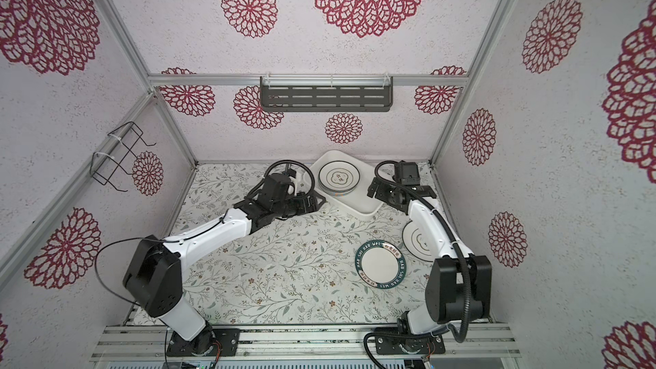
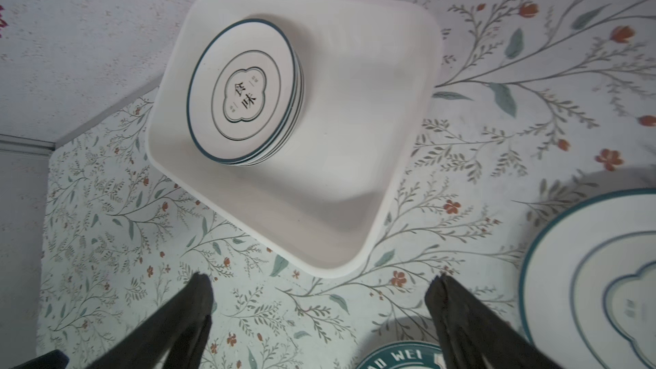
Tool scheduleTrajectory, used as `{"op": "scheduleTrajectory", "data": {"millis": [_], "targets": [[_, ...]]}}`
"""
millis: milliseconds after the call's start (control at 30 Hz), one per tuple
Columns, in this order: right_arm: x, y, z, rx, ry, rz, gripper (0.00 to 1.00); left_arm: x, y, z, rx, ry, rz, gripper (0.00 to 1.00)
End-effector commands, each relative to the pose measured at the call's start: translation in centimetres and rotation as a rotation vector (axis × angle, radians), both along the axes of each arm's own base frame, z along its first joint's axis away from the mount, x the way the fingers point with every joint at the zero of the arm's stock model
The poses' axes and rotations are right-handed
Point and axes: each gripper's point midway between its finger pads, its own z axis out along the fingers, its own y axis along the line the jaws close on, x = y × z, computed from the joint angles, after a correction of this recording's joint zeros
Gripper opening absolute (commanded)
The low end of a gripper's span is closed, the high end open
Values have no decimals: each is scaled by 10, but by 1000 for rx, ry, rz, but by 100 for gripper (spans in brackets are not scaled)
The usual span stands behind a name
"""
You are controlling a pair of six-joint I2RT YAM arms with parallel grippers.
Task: Place the plates into the plastic bin on the countertop
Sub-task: Pick up the plate from the middle-right of the table.
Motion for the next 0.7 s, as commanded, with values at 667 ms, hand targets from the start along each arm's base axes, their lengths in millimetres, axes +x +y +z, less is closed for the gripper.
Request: {"op": "scheduleTrajectory", "data": {"millis": [667], "targets": [[-65,-99,22,-82,-66,-293,99,-58,-123,-117,150,308,-497,96]]}}
